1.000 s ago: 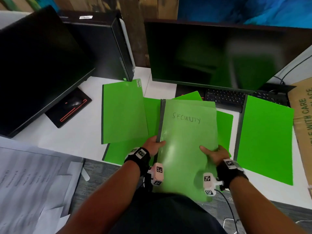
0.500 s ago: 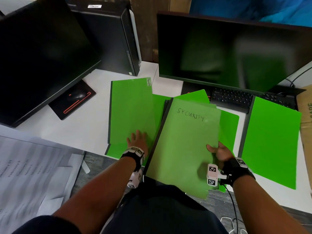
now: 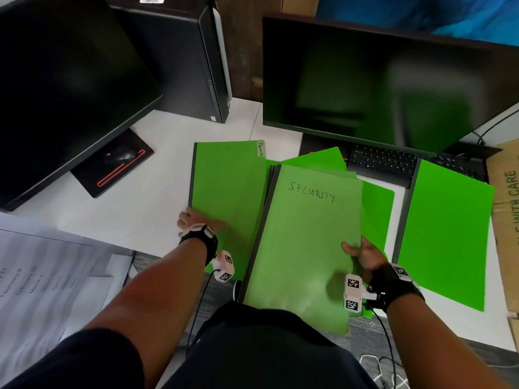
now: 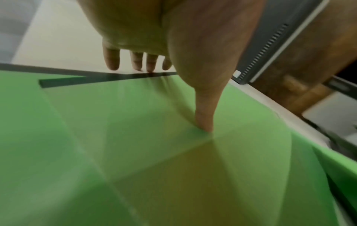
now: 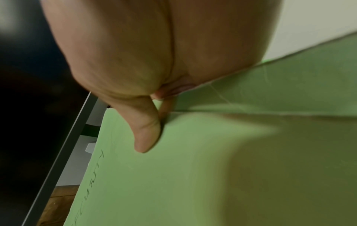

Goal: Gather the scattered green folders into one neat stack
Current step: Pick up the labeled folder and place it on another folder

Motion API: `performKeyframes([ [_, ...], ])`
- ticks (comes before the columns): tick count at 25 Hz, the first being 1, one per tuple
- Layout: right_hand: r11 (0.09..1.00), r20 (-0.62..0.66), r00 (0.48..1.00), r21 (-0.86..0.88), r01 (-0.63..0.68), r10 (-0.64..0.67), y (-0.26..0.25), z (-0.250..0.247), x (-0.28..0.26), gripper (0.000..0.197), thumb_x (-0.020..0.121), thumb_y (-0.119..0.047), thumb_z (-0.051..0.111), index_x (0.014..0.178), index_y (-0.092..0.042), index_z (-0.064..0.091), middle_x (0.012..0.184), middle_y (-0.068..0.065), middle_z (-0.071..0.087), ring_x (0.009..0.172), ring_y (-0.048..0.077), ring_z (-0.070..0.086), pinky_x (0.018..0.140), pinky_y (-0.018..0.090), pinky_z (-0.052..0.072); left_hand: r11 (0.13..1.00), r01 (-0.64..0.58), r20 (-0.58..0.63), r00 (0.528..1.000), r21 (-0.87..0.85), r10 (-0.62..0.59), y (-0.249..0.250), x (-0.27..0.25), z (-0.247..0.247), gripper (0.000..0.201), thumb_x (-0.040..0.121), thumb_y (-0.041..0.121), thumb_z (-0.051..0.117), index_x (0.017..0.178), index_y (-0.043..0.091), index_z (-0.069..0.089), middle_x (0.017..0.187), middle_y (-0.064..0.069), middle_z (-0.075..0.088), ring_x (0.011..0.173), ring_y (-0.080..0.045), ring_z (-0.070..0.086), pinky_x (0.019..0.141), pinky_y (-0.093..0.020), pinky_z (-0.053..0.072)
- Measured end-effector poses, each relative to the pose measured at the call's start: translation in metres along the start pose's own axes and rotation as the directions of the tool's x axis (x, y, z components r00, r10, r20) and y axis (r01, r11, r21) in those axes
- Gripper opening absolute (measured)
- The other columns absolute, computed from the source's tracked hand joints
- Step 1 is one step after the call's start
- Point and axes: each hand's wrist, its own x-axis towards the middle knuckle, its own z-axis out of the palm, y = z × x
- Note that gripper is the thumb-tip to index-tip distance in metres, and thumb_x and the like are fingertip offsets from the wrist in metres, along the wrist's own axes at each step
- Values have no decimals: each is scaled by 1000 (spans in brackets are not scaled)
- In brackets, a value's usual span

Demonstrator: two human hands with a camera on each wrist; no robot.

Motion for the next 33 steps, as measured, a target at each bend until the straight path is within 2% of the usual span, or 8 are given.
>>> performKeyframes([
  [7, 999, -43, 999, 25, -20, 21, 5, -4, -3, 47, 85, 2, 62, 131, -6, 54, 126, 21, 63, 113, 39, 61, 87, 44, 51, 994, 106, 86, 990, 35, -108, -7, -6, -3, 123, 44, 64, 86, 138, 5, 32, 139, -19, 45, 128, -36, 44, 104, -50, 40],
  [12, 999, -51, 998, 41, -22, 24, 7, -6, -8, 47, 86, 4, 60, 131, -4, 53, 124, 22, 63, 108, 38, 62, 79, 41, 52, 943, 195, 349, 933, -271, -93, -22, -4, -14, 81, 62, 47, 85, 124, 2, 57, 99, -20, 69, 87, -35, 69, 79, -47, 56],
  [15, 999, -95, 995, 43, -21, 25, 9, -13, -10, 48, 85, 6, 60, 131, -3, 54, 126, 24, 62, 110, 40, 60, 83, 43, 51, 872, 182, 332, 943, -454, -24, -39, 2, -32, 58, 71, 38, 82, 113, 6, 59, 95, -20, 66, 83, -37, 66, 69, -49, 55],
  [18, 1000, -128, 992, 5, 6, -5, 8, -30, -14, 45, 85, 6, 61, 128, -1, 55, 121, 25, 63, 101, 35, 61, 85, 43, 51, 778, -8, 219, 958, -629, 186, -64, 4, -68, 40, 76, 19, 79, 114, 14, 66, 112, -14, 71, 92, -30, 66, 83, -43, 51],
  [21, 1000, -190, 982, -9, 23, -25, 6, -49, -22, 39, 85, 6, 61, 123, -1, 58, 112, 22, 65, 86, 30, 63, 78, 39, 52, 678, -59, 185, 941, -732, 282, -99, -3, -107, 35, 78, 15, 76, 112, 14, 67, 106, -17, 74, 91, -34, 70, 92, -51, 51],
  [26, 998, -176, 982, -22, 58, -61, 6, -42, -24, 37, 82, -1, 68, 117, -10, 63, 116, 19, 67, 104, 36, 64, 92, 46, 51, 567, -53, 283, 826, -822, 487, -98, -49, -97, 34, 79, 7, 68, 112, 10, 67, 101, -19, 75, 81, -32, 73, 74, -42, 59],
  [30, 994, -30, 995, 46, 94, -93, -7, 14, -37, 47, 86, 3, 60, 132, 1, 53, 120, 17, 62, 94, 24, 64, 73, 25, 57, 624, -59, 395, 727, -779, 562, -44, -75, -28, 41, 80, -4, 65, 121, 1, 61, 110, -25, 71, 84, -33, 74, 73, -43, 59],
  [33, 996, -56, 995, -22, 85, -87, -17, 46, -41, 70, 86, -32, 68, 144, -4, 41, 140, 13, 52, 123, 27, 54, 105, 40, 43, 675, -147, 398, 710, -723, 581, -18, -78, -2, 50, 77, 4, 75, 123, 5, 57, 116, -23, 70, 95, -36, 72, 85, -53, 55],
])
